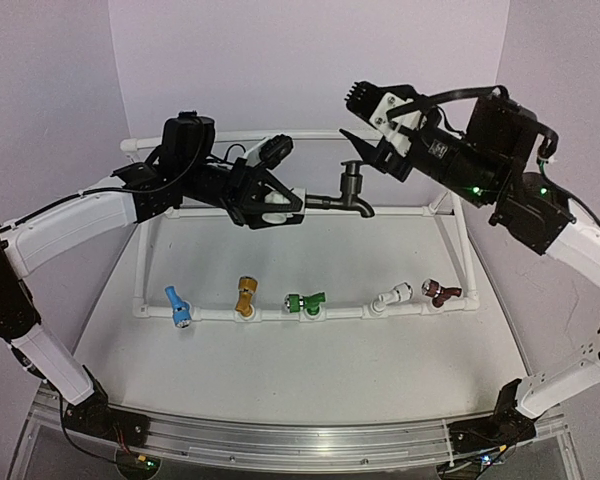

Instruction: Install the water faucets

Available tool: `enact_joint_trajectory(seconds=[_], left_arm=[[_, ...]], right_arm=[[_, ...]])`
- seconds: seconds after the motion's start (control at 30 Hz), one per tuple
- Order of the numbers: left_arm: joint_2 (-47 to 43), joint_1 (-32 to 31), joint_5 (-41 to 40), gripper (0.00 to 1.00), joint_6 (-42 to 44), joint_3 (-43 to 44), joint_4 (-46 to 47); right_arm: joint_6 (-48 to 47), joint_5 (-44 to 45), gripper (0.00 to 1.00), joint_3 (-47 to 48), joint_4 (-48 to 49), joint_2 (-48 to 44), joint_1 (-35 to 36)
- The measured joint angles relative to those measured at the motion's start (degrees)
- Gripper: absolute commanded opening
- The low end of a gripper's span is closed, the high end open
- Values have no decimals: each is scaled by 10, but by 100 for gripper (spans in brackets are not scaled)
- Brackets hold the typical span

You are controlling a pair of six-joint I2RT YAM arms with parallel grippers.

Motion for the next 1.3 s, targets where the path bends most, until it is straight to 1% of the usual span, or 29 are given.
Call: enact_joint_trajectory(seconds=[0.1, 0.13, 0.27, 0.47, 0.6, 0.7, 0.8, 0.9, 1.03, 1.17, 1.3], left_arm=[[0, 6, -5, 0, 14, 14, -23], [0, 7, -6, 0, 23, 19, -34], [0, 14, -7, 0, 100, 45, -102], [0, 14, -6, 0, 234, 99, -228], [-1, 14, 7, 0, 312, 125, -286], [-1, 14, 11, 0, 348, 125, -305], [-4, 14, 21, 0, 370, 114, -306], [-14, 14, 32, 0, 373, 91, -286], [-31, 14, 41, 0, 348, 58, -231], [-36, 14, 51, 0, 314, 50, -174], [-36, 14, 55, 0, 292, 50, -139]], right_arm=[[64, -34, 96, 50, -75, -6, 0], [89, -50, 98, 67, -100, -10, 0], [174, -111, 98, 105, -174, -25, 0], [282, -205, 98, 114, -267, -26, -10], [325, -255, 95, 114, -311, -20, -15], [351, -294, 94, 114, -338, -14, -16], [370, -324, 93, 114, -352, -6, -16], [384, -344, 92, 109, -357, -3, -16], [401, -362, 85, 78, -343, -10, -16], [417, -366, 78, 32, -314, -19, -16], [438, -367, 74, 18, -280, -19, -16]])
